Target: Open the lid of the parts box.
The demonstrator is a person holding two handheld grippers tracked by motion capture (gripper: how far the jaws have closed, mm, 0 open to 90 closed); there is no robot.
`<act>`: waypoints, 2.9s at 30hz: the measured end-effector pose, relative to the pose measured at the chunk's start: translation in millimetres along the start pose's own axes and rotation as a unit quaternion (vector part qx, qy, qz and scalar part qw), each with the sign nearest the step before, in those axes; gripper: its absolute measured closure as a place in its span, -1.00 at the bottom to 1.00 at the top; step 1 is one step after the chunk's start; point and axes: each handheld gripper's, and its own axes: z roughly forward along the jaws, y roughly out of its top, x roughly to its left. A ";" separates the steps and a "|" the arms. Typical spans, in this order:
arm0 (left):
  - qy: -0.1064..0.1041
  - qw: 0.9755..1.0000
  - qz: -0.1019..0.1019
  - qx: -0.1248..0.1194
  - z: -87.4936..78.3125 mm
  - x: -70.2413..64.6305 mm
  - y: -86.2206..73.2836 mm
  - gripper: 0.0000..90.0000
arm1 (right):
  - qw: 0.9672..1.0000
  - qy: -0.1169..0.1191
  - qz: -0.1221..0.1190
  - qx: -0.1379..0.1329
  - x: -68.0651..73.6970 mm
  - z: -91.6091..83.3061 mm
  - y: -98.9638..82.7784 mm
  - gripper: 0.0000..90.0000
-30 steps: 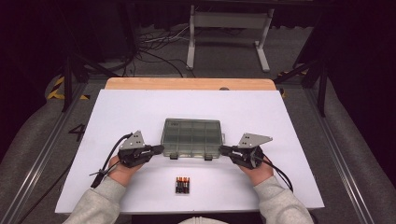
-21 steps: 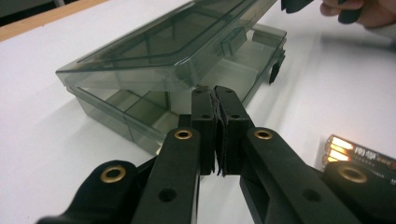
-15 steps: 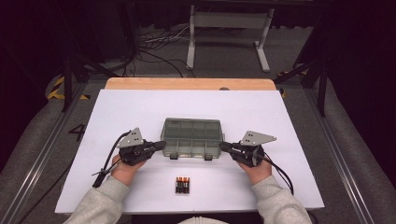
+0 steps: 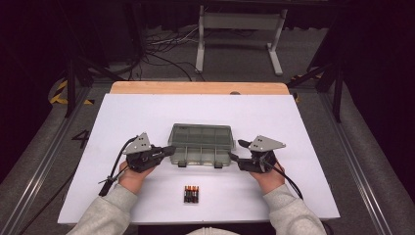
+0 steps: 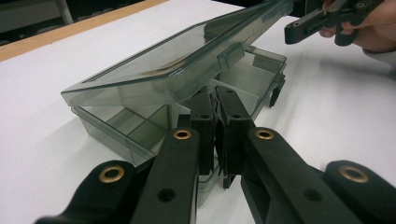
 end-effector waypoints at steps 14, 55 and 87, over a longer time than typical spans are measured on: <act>-0.015 0.997 0.041 0.069 18.9 -8.4 -4.5 0.34 | 1.000 -0.018 0.007 -0.016 -11.6 10.9 20.5 -0.13; -0.020 0.992 0.048 0.115 29.8 -16.6 -7.9 0.28 | 0.999 -0.009 0.022 -0.042 -59.5 57.7 70.8 0.10; -0.034 0.993 0.031 0.109 29.0 -14.4 -8.4 0.24 | 0.996 -0.023 0.088 0.003 -92.4 101.3 52.9 0.12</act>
